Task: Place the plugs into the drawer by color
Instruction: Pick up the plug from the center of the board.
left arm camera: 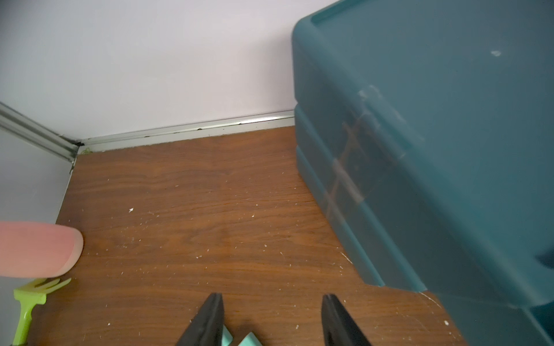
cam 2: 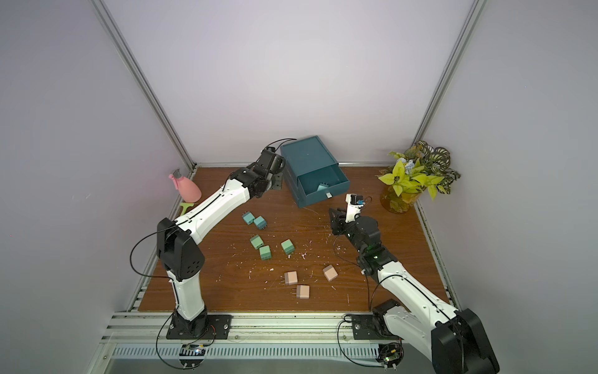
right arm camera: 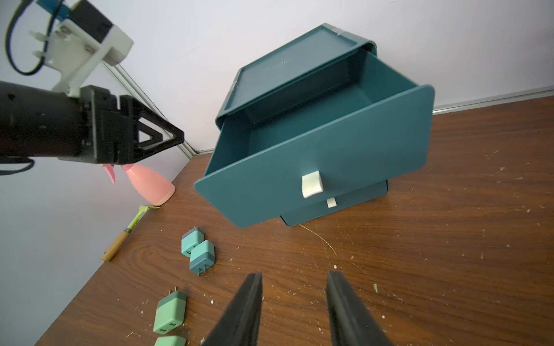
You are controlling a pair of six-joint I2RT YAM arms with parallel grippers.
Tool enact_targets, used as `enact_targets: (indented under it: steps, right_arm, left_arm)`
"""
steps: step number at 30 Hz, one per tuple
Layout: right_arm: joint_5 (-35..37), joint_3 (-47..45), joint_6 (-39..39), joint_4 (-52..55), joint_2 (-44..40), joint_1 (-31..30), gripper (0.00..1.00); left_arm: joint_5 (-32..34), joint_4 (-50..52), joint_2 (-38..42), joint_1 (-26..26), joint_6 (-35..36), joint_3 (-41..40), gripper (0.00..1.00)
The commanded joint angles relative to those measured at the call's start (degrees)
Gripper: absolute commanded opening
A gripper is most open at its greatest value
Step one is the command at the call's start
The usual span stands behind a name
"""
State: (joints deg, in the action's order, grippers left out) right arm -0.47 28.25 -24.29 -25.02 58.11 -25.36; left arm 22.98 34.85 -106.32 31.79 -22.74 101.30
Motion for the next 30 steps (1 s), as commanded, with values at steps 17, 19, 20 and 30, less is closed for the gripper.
enact_targets:
  steps: [17, 19, 20, 30]
  right_arm:
    - [-2.97, 0.57, -0.27, -4.0, 2.62, 0.21, 0.42]
    - [-2.89, 0.58, -0.14, -3.74, 2.49, 0.15, 0.42]
    - [-2.87, 0.58, -0.08, -3.68, 2.41, 0.14, 0.42]
    - [-3.16, 0.58, -0.07, -3.64, 2.58, 0.14, 0.43]
  left_arm:
    - [-0.37, -21.6, 11.27, -10.32, -24.57, -37.82, 0.63]
    - [-1.0, -20.59, 8.85, -10.43, -26.37, -36.84, 0.65]
    - [-1.19, -20.05, 7.87, -10.52, -27.02, -36.26, 0.66]
    - [-2.84, -20.04, 2.83, -11.66, -29.69, -34.46, 0.72]
